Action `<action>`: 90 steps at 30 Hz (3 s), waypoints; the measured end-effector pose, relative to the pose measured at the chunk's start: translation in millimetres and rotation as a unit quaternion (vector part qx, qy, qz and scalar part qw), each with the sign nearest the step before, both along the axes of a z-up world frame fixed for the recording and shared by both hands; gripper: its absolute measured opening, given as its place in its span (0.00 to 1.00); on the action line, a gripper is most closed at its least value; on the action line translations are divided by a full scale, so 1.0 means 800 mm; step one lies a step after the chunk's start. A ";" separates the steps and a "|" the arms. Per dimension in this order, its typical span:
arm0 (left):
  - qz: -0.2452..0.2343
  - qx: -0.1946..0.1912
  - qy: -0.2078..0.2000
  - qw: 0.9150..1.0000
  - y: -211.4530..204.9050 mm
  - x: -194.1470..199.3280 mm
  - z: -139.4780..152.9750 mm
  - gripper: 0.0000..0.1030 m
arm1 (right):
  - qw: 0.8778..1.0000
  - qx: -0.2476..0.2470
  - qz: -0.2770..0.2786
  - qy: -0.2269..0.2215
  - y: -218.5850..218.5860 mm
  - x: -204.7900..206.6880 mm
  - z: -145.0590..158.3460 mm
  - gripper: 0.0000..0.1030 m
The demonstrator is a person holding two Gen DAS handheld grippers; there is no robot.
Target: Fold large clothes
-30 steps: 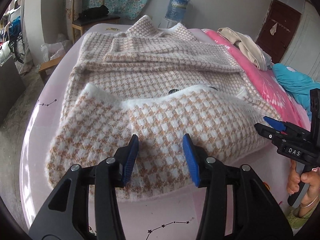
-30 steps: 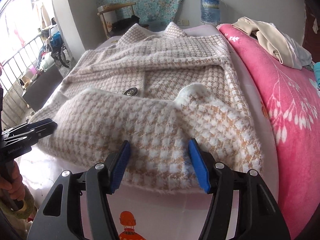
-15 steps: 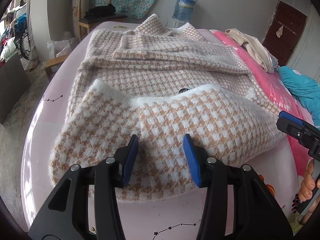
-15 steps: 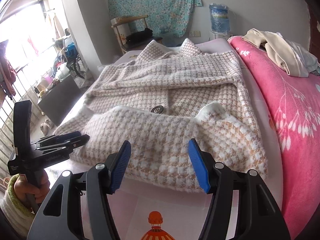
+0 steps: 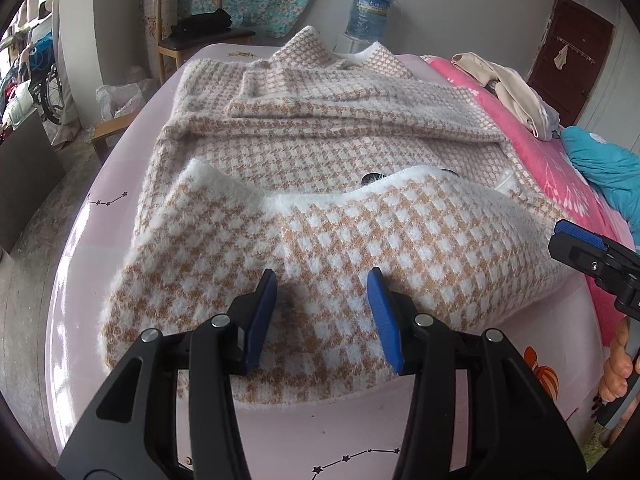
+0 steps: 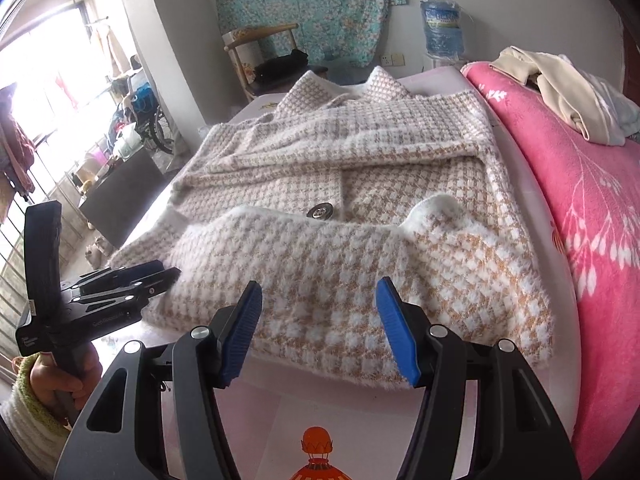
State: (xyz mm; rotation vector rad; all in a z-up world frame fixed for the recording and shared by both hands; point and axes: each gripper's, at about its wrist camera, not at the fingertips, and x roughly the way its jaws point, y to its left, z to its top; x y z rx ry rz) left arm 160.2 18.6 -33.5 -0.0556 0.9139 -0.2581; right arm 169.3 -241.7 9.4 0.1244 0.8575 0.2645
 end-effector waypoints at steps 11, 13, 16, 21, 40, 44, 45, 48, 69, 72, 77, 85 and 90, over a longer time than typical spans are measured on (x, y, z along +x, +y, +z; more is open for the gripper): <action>-0.007 -0.002 -0.013 1.000 0.002 -0.006 0.008 0.43 | 0.999 -0.007 -0.015 0.041 -0.001 0.018 -0.038 0.50; -0.013 0.002 -0.023 1.000 0.002 -0.014 0.017 0.43 | 0.999 -0.012 -0.016 0.042 0.001 0.019 -0.040 0.50; -0.029 -0.001 -0.035 0.999 0.003 -0.034 0.031 0.43 | 0.999 -0.016 -0.017 0.045 0.002 0.021 -0.043 0.50; -0.050 -0.009 -0.029 0.998 0.008 -0.070 0.037 0.54 | 0.999 -0.020 -0.018 0.045 0.003 0.022 -0.045 0.50; 0.003 -0.129 0.039 0.991 0.066 -0.068 -0.025 0.59 | 0.996 0.037 -0.045 0.063 -0.053 -0.039 -0.008 0.71; 0.015 -0.157 0.039 0.987 0.073 -0.058 -0.027 0.61 | 0.992 0.047 -0.083 0.079 -0.079 -0.045 -0.020 0.75; 0.018 -0.163 0.039 0.986 0.074 -0.057 -0.027 0.61 | 0.991 0.054 -0.090 0.084 -0.084 -0.045 -0.024 0.75; 0.024 -0.172 0.038 0.984 0.075 -0.057 -0.028 0.62 | 0.988 0.070 -0.100 0.094 -0.094 -0.040 -0.033 0.76; 0.125 -0.334 0.032 0.934 0.121 -0.033 -0.045 0.65 | 0.956 0.203 -0.180 0.109 -0.149 -0.015 -0.069 0.80; 0.151 -0.339 0.028 0.928 0.124 -0.022 -0.047 0.61 | 0.954 0.206 -0.197 0.097 -0.154 -0.004 -0.070 0.80; 0.184 -0.290 0.016 0.939 0.113 -0.007 -0.045 0.43 | 0.956 0.178 -0.221 0.071 -0.140 0.011 -0.072 0.79; 0.171 -0.169 -0.012 0.971 0.088 -0.004 -0.035 0.34 | 0.948 0.184 -0.252 0.063 -0.153 0.008 -0.073 0.73; 0.167 -0.160 -0.013 0.973 0.086 0.003 -0.034 0.34 | 0.954 0.157 -0.252 0.050 -0.144 0.035 -0.076 0.61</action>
